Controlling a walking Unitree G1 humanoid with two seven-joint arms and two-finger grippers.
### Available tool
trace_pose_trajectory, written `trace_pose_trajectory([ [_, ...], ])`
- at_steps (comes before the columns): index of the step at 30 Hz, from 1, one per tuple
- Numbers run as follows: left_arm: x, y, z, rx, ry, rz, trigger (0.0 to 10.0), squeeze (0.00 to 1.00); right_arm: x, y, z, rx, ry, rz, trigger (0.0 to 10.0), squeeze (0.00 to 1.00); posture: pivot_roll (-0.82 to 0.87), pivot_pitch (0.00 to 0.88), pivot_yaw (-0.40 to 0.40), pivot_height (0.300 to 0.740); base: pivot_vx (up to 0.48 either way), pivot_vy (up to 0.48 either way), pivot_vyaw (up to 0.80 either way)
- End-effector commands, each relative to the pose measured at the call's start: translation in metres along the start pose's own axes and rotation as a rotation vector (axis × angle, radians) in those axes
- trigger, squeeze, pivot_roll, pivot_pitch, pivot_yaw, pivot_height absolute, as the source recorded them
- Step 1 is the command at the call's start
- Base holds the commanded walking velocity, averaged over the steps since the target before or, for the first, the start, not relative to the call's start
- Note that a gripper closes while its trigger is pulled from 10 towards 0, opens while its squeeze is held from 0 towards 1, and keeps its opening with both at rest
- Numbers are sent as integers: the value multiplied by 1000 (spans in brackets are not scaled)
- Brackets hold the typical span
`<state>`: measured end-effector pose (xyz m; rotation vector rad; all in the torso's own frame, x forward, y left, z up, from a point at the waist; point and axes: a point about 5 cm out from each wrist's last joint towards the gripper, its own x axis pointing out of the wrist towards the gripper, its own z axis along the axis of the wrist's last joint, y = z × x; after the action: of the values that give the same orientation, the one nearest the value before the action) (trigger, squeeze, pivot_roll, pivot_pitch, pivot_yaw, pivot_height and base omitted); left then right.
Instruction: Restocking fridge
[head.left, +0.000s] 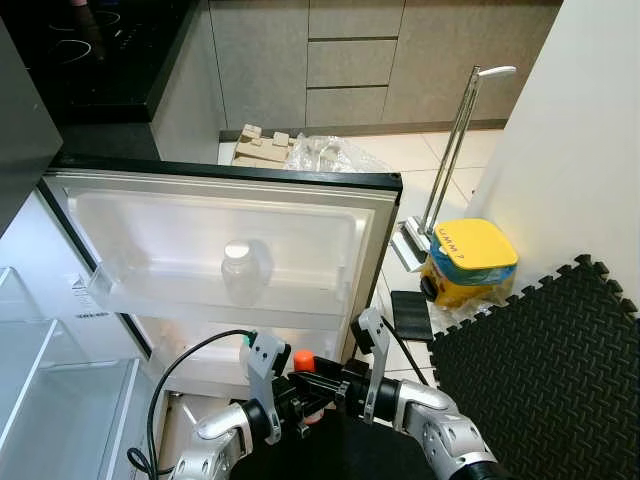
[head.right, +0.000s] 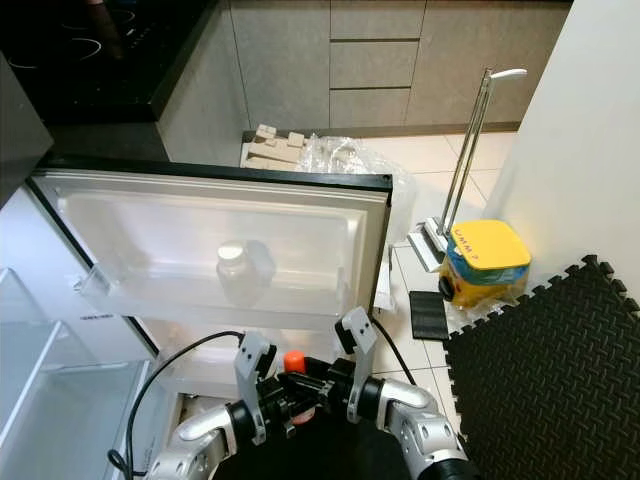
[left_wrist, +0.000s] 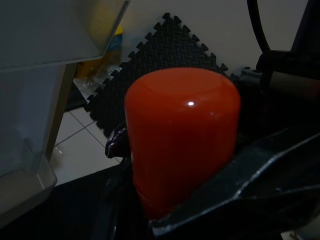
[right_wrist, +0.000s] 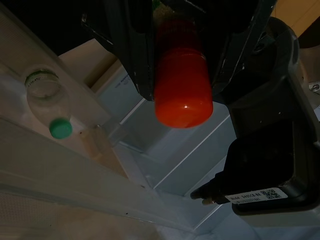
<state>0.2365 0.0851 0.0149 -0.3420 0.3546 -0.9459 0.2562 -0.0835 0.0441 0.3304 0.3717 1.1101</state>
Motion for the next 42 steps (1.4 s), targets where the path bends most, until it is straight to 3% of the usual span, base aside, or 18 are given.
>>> trace_pose_trajectory([
  [1,-1,4,3,28,-8,38,10000,0,0,3,-6,-2,30,9,10000,0,-175,79,-18,740,0,0,0],
  [6,-1,5,3,32,-8,41,10000,0,0,3,-6,0,32,9,10000,0,-176,79,-18,740,0,0,0],
  [7,-1,5,3,33,-7,41,10000,0,0,3,-7,3,32,11,10000,82,-177,80,-17,740,0,0,0],
  [8,-1,5,3,33,-7,41,10000,0,0,3,-7,11,29,12,10000,1000,-177,80,-17,740,0,0,0],
  [13,0,5,3,35,-7,40,10000,0,0,0,-5,-15,28,-33,10000,1000,-177,81,-17,740,0,0,0],
  [14,0,5,3,36,-6,40,10000,0,0,-3,-5,-32,28,-63,10000,122,-177,81,-17,740,0,0,0],
  [15,0,4,3,36,-5,39,10000,0,0,-6,-5,-40,27,-88,10000,0,-177,83,-15,740,0,0,0],
  [23,0,4,3,37,-1,34,10000,0,-4,-25,6,-68,-38,-284,10000,0,-177,84,-13,740,0,0,0],
  [24,-1,5,3,40,1,35,10000,0,-11,-39,11,-71,-62,-417,10000,0,-178,83,-12,740,0,0,0],
  [42,0,13,12,69,-40,104,10000,0,-28,-56,6,-104,-89,-611,10000,0,-181,84,-10,740,0,0,0],
])
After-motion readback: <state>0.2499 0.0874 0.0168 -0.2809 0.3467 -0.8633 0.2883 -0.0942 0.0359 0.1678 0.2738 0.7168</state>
